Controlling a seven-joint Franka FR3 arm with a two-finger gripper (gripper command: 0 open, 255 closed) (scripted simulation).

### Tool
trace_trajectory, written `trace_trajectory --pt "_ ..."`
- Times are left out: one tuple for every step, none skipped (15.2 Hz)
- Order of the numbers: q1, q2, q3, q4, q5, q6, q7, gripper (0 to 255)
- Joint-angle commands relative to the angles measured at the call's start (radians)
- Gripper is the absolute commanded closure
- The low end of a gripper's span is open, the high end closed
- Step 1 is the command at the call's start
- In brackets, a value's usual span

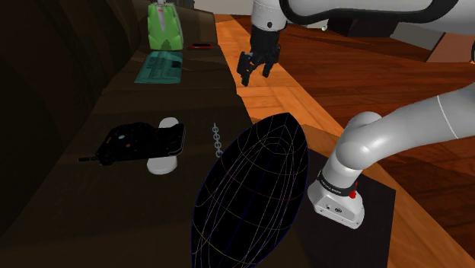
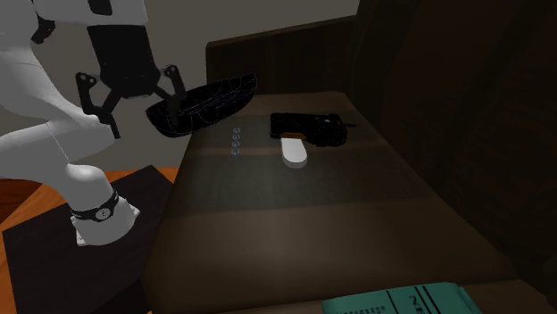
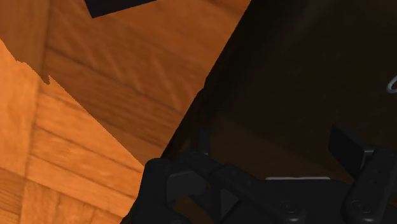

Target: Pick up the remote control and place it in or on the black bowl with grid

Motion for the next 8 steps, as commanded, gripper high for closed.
trace_trajectory --pt "-0.010 0.051 0.057 0.029 0.027 0.009 0.096 0" --pt "-0.016 0.076 0.084 0.044 0.038 0.013 0.141 0" --pt "-0.022 0.101 0.110 0.061 0.047 0.017 0.185 0" --pt "-0.029 0.129 0.136 0.079 0.055 0.022 0.230 0" --pt "-0.036 0.158 0.163 0.098 0.062 0.027 0.275 0" --pt "-0.044 0.188 0.189 0.119 0.067 0.031 0.320 0" --pt "-0.052 0.220 0.216 0.142 0.070 0.036 0.366 0" --pt "-0.061 0.254 0.243 0.166 0.071 0.041 0.412 0"
